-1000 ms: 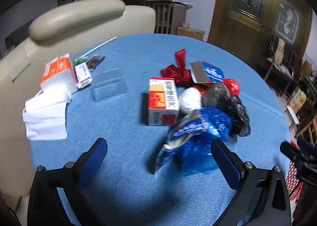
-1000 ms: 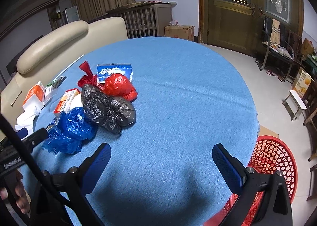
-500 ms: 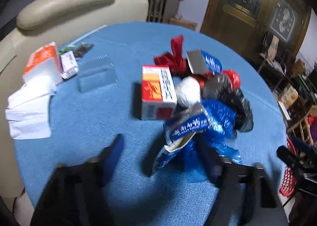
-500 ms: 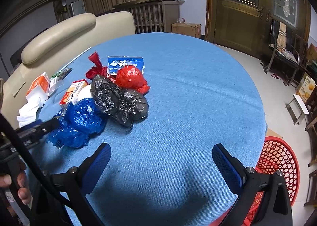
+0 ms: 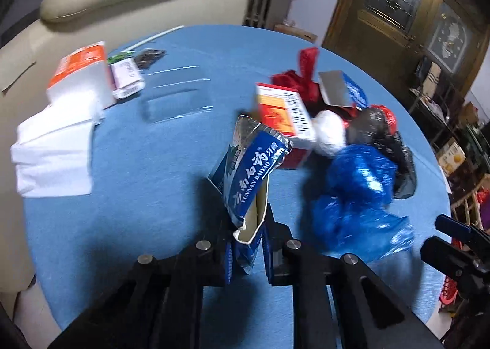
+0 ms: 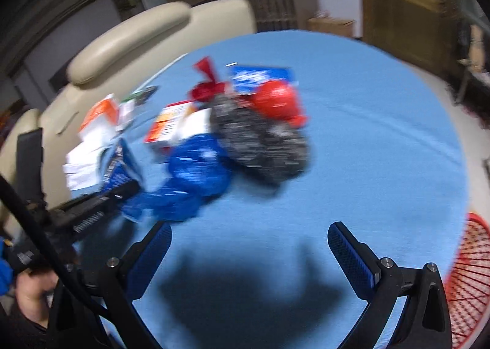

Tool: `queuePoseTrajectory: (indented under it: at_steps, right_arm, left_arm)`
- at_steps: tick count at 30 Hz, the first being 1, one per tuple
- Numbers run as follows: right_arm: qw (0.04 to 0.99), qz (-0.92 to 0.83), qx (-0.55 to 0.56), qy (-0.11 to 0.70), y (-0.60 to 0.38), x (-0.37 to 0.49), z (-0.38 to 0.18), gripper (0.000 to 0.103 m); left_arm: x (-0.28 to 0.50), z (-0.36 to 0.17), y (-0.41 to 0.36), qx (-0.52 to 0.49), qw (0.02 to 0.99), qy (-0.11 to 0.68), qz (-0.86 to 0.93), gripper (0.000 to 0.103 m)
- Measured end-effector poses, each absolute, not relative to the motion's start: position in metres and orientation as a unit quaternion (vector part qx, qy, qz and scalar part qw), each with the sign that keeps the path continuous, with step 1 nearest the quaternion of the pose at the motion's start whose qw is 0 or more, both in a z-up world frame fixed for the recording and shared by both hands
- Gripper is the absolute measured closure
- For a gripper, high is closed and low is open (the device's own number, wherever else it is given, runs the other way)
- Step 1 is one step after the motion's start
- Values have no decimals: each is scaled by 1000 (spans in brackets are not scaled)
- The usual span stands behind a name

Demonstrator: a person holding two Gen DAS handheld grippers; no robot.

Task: Collect trash
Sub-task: 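Grasp the blue toothpaste box with the left tool while the right tool grasps the blue bag, then carry both items to the red basket and open both tools to drop them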

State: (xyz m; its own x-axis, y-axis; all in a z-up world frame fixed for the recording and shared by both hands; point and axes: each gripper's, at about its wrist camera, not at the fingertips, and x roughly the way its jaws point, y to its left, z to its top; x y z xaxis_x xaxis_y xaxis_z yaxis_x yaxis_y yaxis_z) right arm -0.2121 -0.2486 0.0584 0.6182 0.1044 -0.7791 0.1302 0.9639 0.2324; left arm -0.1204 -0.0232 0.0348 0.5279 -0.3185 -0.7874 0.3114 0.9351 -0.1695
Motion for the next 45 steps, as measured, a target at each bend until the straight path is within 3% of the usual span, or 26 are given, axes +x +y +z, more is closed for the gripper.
queuePoseTrajectory:
  at_steps: [8, 10, 12, 18, 45]
  right_arm:
    - [886, 21, 163, 434, -218, -158, 53, 3]
    - [883, 16, 162, 440, -212, -143, 47, 9]
    - [876, 22, 168, 452, -210, -132, 39, 31]
    - [877, 43, 174, 446, -211, -132, 37, 48]
    - [907, -43, 229, 352, -304, -292, 81, 49]
  left_arm:
    - [-117, 34, 5, -20, 879, 450, -158, 86]
    - [-117, 33, 6, -22, 878, 451, -157, 86]
    - [-117, 32, 6, -22, 877, 452, -159, 86]
    - [-120, 37, 2, -20, 879, 448, -164, 86]
    - [-184, 79, -94, 55, 875, 402, -262, 86]
